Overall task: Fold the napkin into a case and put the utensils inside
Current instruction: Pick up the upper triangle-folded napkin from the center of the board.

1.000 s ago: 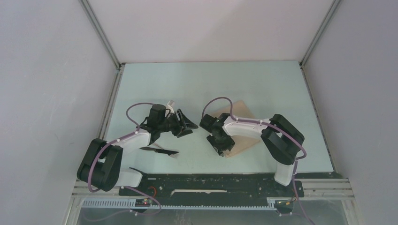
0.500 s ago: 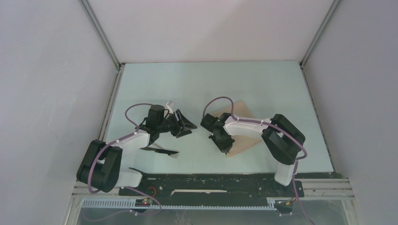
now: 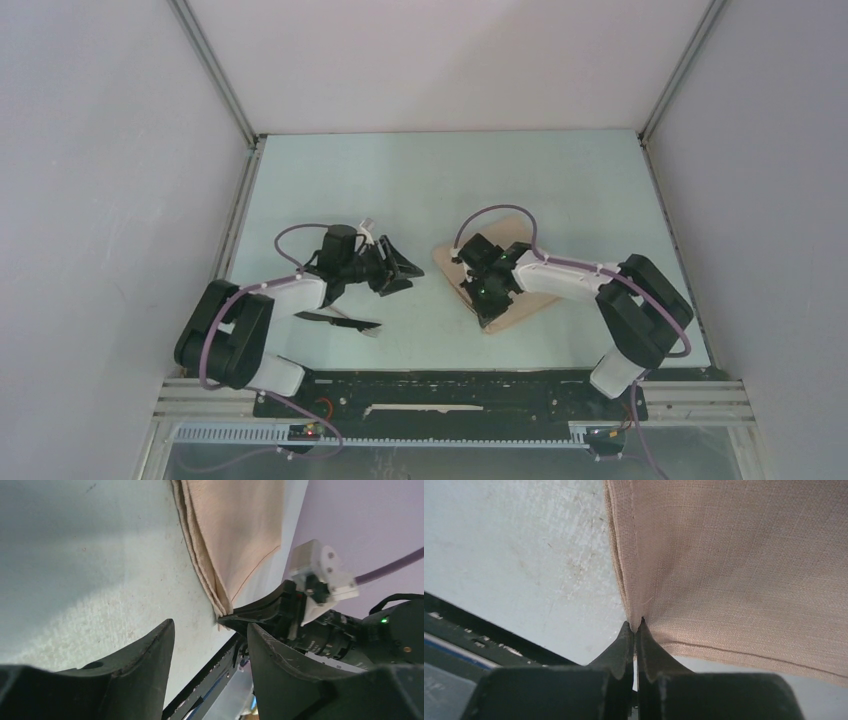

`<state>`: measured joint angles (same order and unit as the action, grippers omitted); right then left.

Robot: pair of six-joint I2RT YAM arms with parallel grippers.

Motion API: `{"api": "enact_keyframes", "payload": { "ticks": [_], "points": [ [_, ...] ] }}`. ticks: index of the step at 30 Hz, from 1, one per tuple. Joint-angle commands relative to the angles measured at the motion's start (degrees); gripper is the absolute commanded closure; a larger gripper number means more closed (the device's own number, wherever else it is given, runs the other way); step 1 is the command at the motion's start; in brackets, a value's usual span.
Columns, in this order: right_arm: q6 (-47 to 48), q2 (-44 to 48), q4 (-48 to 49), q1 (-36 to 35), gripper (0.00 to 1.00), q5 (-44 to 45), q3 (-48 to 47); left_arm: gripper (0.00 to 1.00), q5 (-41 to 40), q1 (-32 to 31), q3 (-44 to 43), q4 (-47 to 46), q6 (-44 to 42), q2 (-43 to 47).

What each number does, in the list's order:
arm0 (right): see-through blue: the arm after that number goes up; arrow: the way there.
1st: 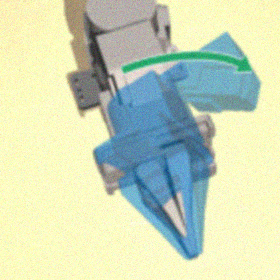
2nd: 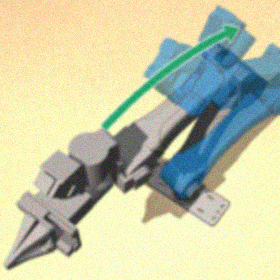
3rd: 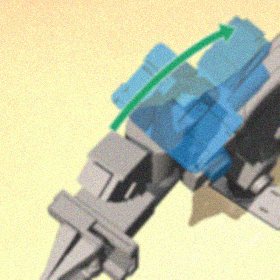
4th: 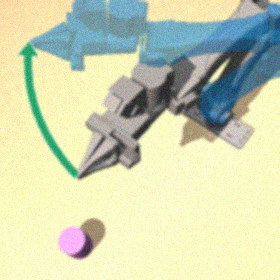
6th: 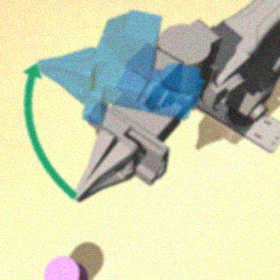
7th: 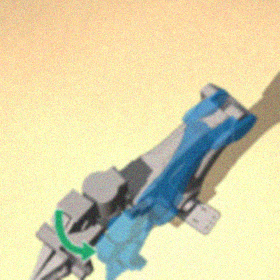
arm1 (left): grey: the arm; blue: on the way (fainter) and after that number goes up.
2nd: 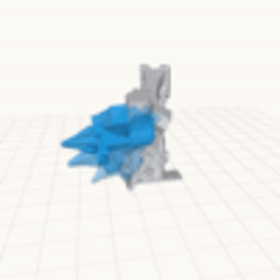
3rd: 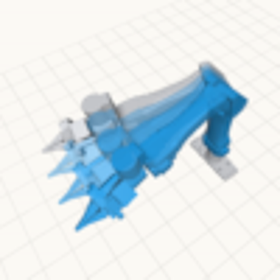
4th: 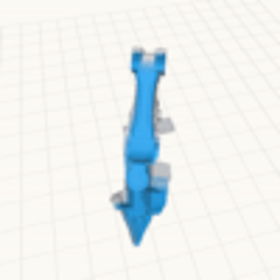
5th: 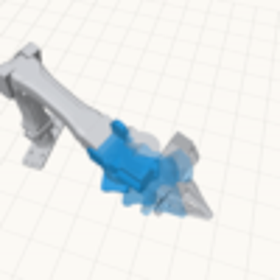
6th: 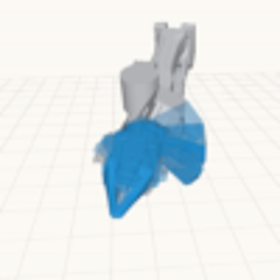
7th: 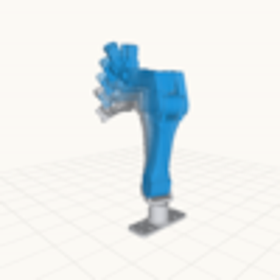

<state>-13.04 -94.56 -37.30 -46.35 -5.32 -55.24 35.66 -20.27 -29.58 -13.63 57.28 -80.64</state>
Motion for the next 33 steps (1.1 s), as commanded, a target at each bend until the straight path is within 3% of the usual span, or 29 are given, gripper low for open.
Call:
{"api": "enact_keyframes", "payload": {
  "ticks": [1, 4, 5, 6, 11, 18, 33],
  "points": [
    [-0.6, 4.4, 4.6, 3.2, 1.0, -8.0, 2.4, 0.39, 2.2, -2.2, -2.1, -7.3, 4.6, -4.3],
    [-1.6, 6.4, 5.2, 5.0, 1.0, -9.6, 4.5, 0.37, 1.5, -4.1, -3.3, -10.0, 7.2, -7.2],
    [-1.9, 7.1, 5.2, 5.6, 1.0, -10.1, 4.9, 0.24, 1.0, -4.8, -3.5, -11.1, 8.4, -8.0],
    [-2.1, 8.2, 5.2, 6.5, 1.0, -10.5, 5.3, 0.19, 0.1, -5.7, -3.7, -13.0, 9.6, -9.0],
    [-2.4, 10.9, 5.0, 9.3, 1.0, -12.3, 6.4, 0.12, -4.0, -8.2, -3.7, -20.6, 16.7, -14.0],
    [-3.1, 12.9, 4.4, 11.2, 1.0, -12.9, 6.7, 0.17, -10.0, -10.0, -3.3, -24.5, 23.3, -17.7],
    [-4.3, 16.0, 4.9, 14.0, 1.0, -14.1, 9.1, 0.35, -13.4, -10.3, -8.3, -24.9, 23.6, -26.3]
  ]
}}
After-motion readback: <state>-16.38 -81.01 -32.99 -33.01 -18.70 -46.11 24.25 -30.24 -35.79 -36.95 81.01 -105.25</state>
